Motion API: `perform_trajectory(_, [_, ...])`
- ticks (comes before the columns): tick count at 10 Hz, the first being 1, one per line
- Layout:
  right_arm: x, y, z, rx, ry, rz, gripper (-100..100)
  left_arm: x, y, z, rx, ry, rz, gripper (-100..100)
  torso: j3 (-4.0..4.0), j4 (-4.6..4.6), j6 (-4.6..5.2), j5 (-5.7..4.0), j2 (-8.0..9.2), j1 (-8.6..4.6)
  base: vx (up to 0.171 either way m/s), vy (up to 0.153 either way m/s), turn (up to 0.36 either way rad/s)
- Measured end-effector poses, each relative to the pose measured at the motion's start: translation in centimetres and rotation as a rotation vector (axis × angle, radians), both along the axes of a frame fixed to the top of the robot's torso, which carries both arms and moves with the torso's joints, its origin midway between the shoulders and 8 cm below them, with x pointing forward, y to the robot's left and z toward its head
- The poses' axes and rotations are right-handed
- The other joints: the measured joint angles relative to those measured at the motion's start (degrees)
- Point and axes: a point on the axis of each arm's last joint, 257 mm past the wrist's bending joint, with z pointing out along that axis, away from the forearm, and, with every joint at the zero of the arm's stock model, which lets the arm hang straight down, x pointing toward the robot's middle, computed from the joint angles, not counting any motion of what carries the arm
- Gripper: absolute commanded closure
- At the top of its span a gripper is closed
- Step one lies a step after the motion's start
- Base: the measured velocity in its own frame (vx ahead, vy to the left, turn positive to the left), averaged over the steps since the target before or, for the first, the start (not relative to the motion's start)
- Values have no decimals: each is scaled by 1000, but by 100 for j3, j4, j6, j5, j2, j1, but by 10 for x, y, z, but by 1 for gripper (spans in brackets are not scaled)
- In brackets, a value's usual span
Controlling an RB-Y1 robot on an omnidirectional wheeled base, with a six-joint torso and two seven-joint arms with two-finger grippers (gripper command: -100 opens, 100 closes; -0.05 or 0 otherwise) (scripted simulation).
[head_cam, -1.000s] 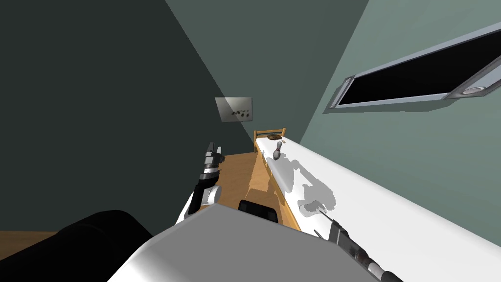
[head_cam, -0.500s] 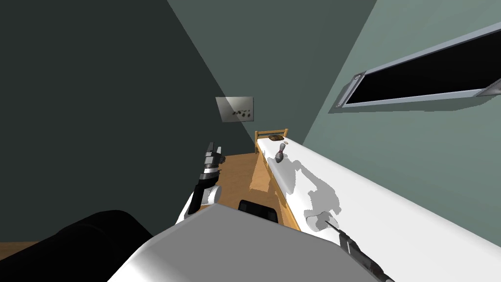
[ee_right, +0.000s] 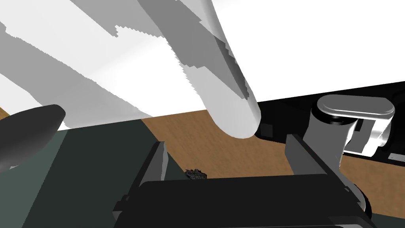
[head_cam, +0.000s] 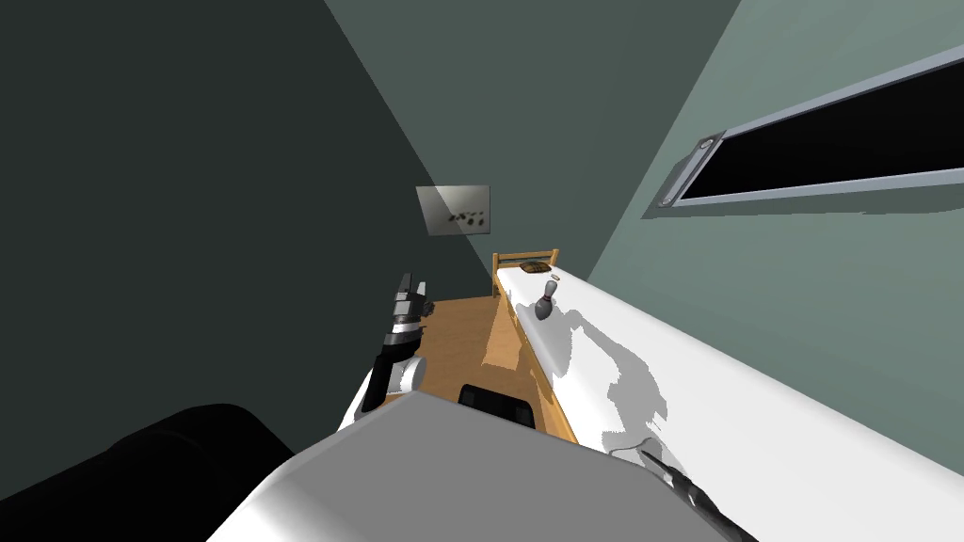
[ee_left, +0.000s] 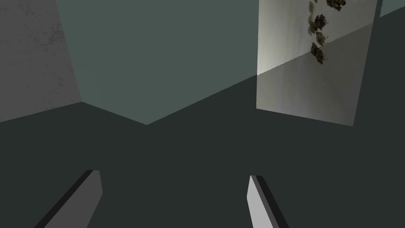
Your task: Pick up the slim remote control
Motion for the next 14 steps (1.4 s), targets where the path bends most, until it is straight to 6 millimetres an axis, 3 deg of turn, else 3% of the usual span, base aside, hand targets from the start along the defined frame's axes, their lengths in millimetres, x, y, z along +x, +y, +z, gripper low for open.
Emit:
perform_trajectory(6, [-55, -43, -22, -140, 165, 154, -100, 0, 0, 0, 0, 0, 0, 0, 2, 1, 1, -1, 4, -6, 110, 24, 13])
perform_trajectory(14, [-111, -94, -38, -269, 374, 305, -100, 0, 0, 0, 0, 0, 0, 0, 0, -1, 1, 0, 1, -3, 105, 24, -2])
